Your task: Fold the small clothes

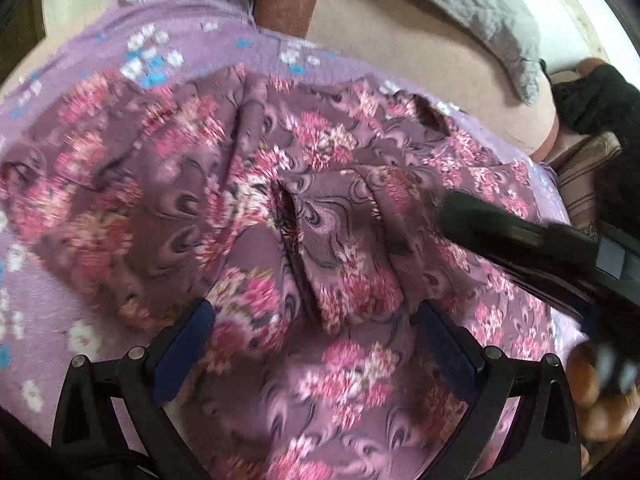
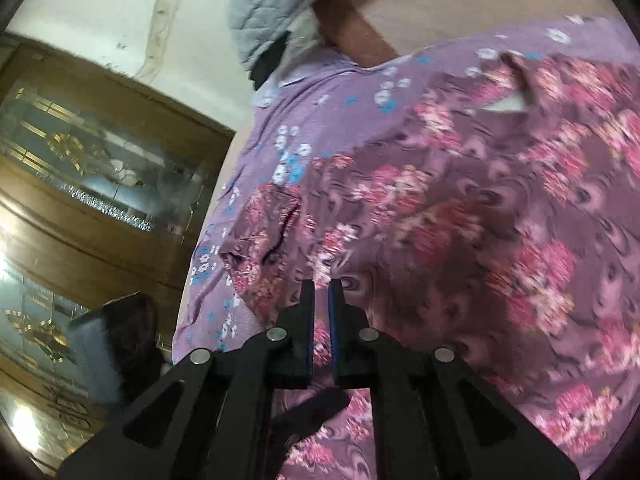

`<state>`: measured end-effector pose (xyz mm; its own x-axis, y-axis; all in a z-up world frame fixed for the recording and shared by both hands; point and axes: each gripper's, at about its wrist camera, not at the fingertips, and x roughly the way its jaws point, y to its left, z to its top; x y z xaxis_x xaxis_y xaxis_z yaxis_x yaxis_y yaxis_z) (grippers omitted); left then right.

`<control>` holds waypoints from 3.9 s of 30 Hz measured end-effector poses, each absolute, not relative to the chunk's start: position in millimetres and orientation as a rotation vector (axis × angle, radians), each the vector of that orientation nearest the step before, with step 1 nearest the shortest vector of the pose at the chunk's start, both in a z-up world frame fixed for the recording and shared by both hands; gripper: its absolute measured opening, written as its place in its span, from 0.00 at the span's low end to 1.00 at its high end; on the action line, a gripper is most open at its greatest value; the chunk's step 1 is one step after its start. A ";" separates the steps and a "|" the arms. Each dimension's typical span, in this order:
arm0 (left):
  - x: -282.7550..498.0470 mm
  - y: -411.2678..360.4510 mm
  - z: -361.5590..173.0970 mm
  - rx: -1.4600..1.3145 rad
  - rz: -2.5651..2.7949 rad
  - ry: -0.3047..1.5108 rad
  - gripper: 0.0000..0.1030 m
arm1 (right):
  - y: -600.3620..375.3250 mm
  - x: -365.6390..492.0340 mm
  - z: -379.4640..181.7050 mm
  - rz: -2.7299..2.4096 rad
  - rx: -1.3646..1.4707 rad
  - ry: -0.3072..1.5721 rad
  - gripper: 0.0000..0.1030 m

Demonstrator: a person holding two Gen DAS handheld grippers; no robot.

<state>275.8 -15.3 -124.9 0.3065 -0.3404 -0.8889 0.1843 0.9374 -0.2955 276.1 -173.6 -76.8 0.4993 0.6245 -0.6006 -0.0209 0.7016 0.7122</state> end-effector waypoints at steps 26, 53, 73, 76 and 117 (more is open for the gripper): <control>282.6 -15.7 -63.6 0.013 -0.242 0.921 0.00 | -352.8 131.3 -31.9 -0.086 0.706 0.728 0.34; 295.8 2.2 -103.8 0.005 -0.147 1.104 0.00 | -403.6 249.1 -89.6 -0.240 0.464 0.930 0.05; 335.5 50.2 -89.2 0.379 -0.215 0.958 0.72 | -276.5 136.7 -47.4 0.112 0.578 0.844 0.55; 354.7 53.2 -119.4 0.423 -0.152 1.013 0.75 | -274.3 141.6 -57.0 0.110 0.585 0.855 0.55; 276.5 -218.4 -118.8 0.155 -0.621 1.050 0.41 | -363.4 127.2 -45.6 -0.171 0.683 0.675 0.42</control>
